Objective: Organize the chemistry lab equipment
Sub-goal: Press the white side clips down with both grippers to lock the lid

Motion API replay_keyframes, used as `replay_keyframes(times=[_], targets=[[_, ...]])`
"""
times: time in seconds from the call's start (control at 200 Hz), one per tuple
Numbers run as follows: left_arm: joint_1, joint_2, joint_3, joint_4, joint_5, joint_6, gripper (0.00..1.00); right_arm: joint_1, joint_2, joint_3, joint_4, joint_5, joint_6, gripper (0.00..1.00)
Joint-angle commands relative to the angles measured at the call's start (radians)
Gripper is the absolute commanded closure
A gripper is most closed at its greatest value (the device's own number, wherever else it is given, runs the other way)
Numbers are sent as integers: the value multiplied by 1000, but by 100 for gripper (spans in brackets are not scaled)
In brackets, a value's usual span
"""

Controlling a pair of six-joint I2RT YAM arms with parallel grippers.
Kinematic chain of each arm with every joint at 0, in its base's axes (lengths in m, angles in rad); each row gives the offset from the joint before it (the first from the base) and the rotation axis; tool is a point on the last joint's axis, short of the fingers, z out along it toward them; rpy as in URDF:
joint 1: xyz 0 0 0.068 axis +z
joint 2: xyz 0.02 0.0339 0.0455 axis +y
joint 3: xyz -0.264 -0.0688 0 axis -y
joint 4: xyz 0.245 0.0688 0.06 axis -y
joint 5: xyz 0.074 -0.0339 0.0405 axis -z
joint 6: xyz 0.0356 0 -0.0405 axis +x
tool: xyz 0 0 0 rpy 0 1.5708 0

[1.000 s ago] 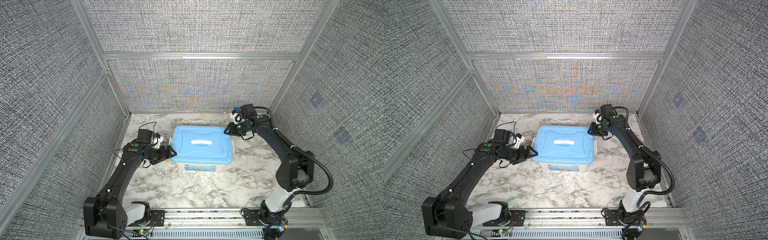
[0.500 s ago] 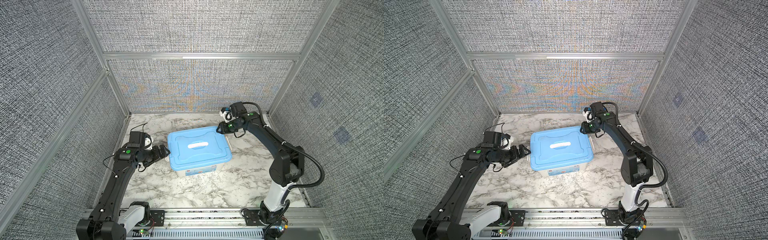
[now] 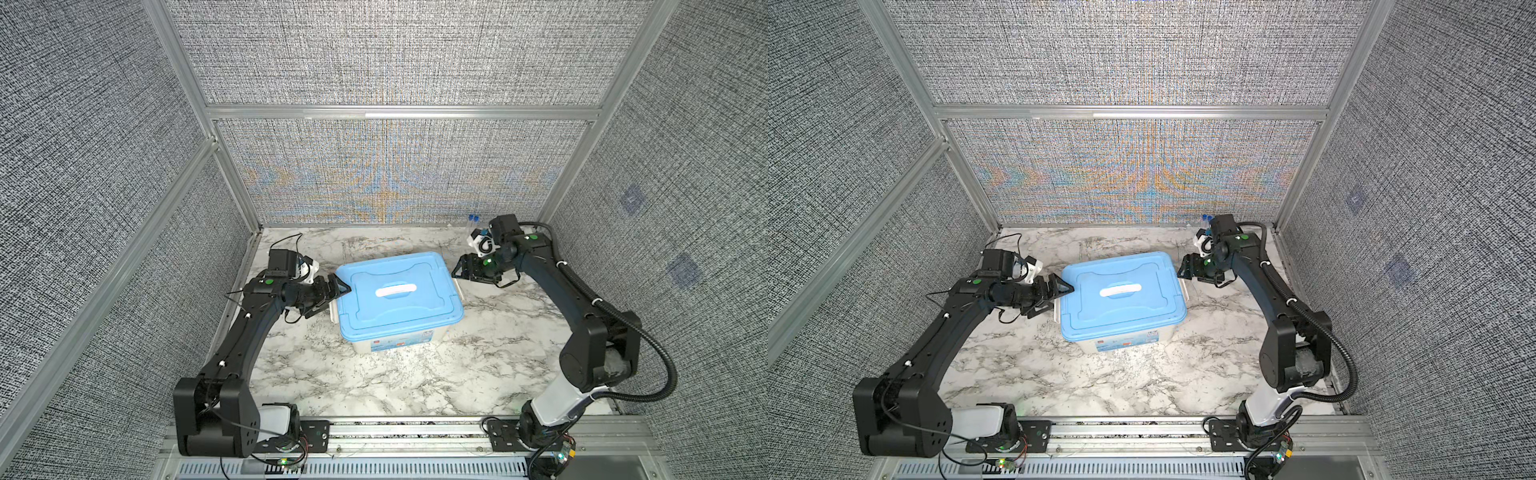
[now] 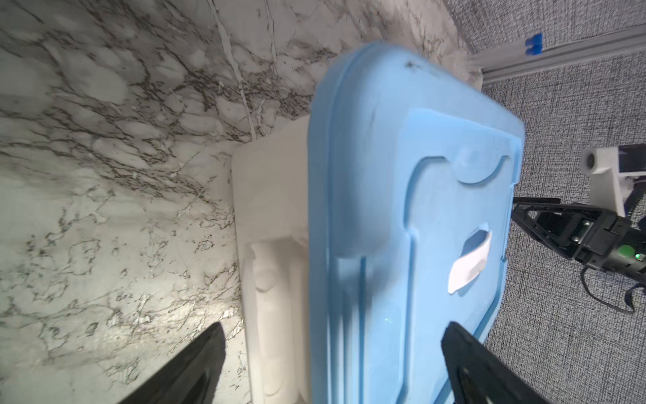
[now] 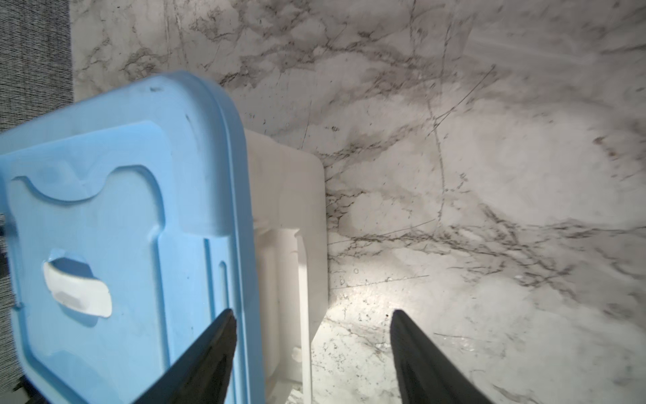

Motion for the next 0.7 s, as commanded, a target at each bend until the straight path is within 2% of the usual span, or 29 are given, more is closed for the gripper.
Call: replay_keyframes(times=[0.0, 0.225, 0.385, 0.505, 0.695], targets=[[0, 34, 1, -11, 43, 50, 7, -20, -8, -60, 72, -218, 23, 26], [1, 39, -28, 64, 112, 18, 14, -23, 0, -147, 212, -430, 87, 27], [0, 41, -29, 63, 121, 13, 20, -22, -22, -190, 306, -499, 155, 28], [0, 44, -9, 24, 87, 32, 25, -22, -33, -202, 318, -478, 172, 32], [0, 54, 33, -44, 33, 61, 32, 0, -56, -192, 230, -338, 117, 38]])
